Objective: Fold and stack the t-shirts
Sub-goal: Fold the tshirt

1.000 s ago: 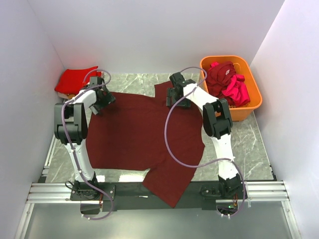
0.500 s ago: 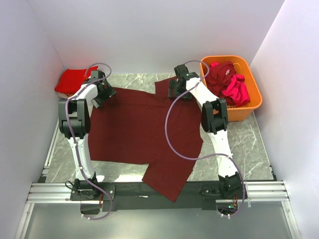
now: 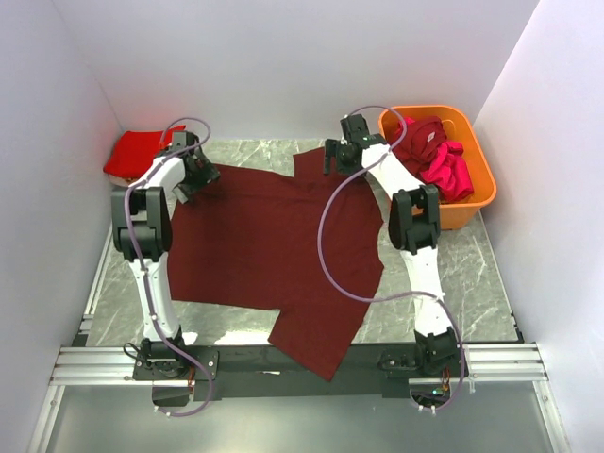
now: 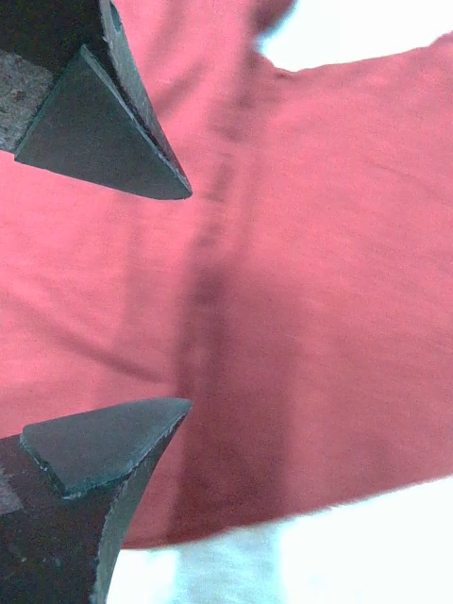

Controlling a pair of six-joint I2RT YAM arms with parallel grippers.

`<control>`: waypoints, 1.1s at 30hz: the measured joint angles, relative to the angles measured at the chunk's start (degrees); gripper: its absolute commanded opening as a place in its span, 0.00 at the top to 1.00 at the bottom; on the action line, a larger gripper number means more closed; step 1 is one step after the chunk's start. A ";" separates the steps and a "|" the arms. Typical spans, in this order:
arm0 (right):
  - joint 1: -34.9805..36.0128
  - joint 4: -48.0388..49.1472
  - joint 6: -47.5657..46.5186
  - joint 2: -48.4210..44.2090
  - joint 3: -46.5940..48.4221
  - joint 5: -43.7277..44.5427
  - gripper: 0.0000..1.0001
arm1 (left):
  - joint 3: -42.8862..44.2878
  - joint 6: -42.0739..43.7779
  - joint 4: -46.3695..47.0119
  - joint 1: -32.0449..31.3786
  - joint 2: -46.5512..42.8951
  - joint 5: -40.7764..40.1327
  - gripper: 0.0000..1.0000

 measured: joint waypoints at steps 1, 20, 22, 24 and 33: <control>0.33 0.79 -0.42 -2.27 -3.15 0.07 0.08 | -1.68 -0.20 -0.13 0.00 -1.38 -0.28 0.01; 14.60 18.40 6.23 -45.48 -56.98 4.57 0.08 | -60.52 -27.54 -11.93 8.63 -61.07 -18.43 0.00; 14.60 18.49 6.73 -45.48 -59.14 4.57 0.08 | -61.51 -28.92 -13.09 10.03 -63.80 -19.80 0.01; 14.60 18.56 7.10 -45.48 -60.13 4.35 0.08 | -62.03 -29.40 -12.59 11.54 -64.70 -19.98 0.02; 14.60 19.54 7.52 -45.55 -60.24 4.92 0.08 | -63.14 -28.85 -8.79 15.47 -55.47 -18.23 0.16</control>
